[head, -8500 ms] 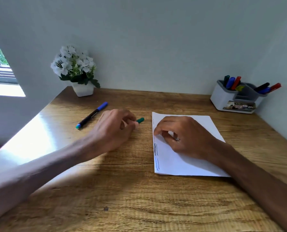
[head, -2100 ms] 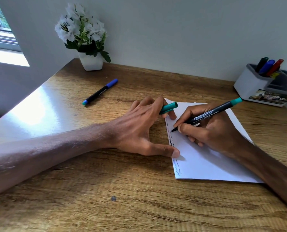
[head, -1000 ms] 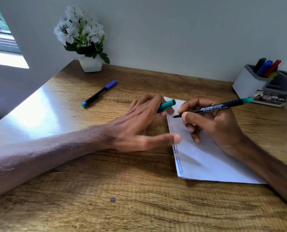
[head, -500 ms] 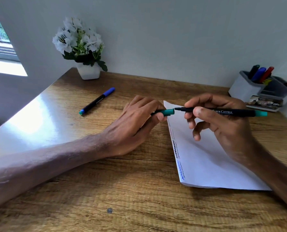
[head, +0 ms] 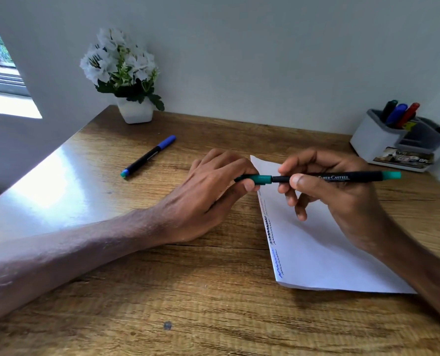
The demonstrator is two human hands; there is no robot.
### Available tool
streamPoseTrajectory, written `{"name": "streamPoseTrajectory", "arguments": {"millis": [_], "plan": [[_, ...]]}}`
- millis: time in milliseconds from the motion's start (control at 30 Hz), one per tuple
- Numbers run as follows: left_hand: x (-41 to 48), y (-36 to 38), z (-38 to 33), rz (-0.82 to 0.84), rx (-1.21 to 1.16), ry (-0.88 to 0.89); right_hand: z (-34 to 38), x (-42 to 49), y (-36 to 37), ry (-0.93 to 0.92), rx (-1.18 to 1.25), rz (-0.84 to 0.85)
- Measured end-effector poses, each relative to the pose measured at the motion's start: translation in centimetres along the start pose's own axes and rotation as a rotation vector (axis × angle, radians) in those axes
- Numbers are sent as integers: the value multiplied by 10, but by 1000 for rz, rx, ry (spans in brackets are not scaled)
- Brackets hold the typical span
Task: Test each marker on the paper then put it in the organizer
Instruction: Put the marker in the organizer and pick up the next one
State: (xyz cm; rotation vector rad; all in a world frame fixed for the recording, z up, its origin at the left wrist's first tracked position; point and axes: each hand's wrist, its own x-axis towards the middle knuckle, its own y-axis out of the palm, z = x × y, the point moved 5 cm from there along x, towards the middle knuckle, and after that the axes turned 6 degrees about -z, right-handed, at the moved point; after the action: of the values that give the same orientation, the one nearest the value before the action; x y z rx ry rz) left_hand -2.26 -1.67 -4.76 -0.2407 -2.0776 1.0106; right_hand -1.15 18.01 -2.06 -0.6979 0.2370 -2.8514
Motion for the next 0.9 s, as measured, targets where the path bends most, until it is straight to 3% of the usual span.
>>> {"name": "streamPoseTrajectory", "arguments": {"millis": [400,900], "plan": [[-2,-3,-7,-19,4,65,3,0,10,-80,-66,-66],[-6,-12,-15,-228,132,196,8,1,17,-221,10,-47]]}}
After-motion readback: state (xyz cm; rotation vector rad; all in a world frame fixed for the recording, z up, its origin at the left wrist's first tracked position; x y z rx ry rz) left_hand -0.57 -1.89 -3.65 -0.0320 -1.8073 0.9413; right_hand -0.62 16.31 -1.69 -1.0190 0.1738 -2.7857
